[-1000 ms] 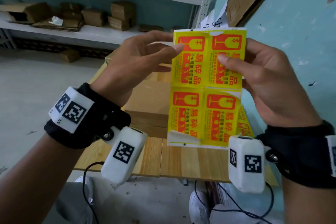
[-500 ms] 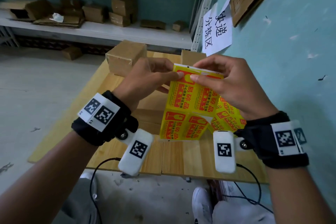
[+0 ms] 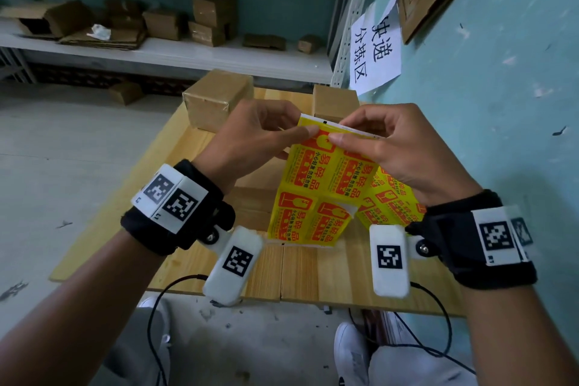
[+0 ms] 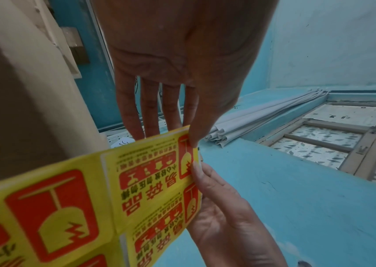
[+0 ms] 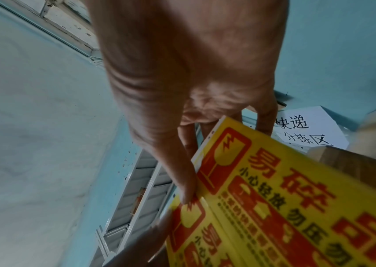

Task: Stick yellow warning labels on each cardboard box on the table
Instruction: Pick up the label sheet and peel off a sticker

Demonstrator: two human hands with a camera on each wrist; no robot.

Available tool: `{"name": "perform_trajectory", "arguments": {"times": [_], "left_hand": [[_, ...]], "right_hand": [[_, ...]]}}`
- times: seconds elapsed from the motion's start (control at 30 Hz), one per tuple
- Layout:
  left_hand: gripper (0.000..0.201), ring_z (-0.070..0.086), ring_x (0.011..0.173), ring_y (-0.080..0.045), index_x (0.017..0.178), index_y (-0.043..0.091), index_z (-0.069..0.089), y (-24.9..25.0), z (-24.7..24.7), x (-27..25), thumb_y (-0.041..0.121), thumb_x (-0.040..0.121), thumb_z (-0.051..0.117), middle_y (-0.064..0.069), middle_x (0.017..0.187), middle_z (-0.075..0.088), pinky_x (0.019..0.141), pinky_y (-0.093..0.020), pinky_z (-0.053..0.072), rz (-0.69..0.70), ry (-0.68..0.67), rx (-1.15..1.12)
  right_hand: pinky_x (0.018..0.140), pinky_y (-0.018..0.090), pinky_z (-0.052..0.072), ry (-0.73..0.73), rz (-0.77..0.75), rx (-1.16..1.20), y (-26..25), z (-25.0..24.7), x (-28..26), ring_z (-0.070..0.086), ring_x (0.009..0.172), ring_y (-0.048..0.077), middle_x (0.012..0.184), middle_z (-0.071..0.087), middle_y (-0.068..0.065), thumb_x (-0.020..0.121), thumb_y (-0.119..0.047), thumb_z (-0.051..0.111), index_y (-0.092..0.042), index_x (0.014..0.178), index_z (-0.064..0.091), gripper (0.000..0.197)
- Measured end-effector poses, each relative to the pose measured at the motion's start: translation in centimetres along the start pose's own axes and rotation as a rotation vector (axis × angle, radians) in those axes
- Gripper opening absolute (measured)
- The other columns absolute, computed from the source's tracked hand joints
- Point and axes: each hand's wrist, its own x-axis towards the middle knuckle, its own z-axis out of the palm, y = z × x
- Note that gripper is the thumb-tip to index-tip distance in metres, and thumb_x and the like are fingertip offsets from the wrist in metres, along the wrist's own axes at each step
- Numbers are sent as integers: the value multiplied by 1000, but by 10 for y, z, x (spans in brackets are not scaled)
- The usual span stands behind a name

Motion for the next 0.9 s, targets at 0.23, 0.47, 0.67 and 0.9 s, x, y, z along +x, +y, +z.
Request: {"name": "perform_trajectory", "arguments": {"times": [0.23,0.47,0.67,0.9], "left_hand": [[13,69,74,-11,80,9,70,0,3,-1,20,88,68,-10,85,75,60,-16,51,23,48,-39],[21,71,80,-12,87,-3,70,-2,3,-1,18,87,68,-9,87,75,64,-19,54,-26,49,-56],[23,71,81,-9,86,5,73,3,5,-2,24,92,61,-4,86,76,65,-16,54,10,10,-8],[22,71,78,-14,85,1,73,-3,4,-1,20,91,64,-8,83,75,65,-21,55,54,85,7]], "right_hand": [[68,32,53,-16,15,16,-5,3,-3,65,69,12,76,74,7,82,-15,79,-13,78,76,5],[73,32,55,9,-28,-83,-5,3,-2,67,72,7,77,75,-1,86,-20,76,-15,83,78,6],[69,32,53,36,-53,-142,-6,2,-2,66,71,10,76,74,1,86,-21,75,-15,80,77,9],[68,19,53,-19,-106,-142,-14,3,-5,69,74,7,78,75,-2,83,-32,77,-17,85,78,15]]}}
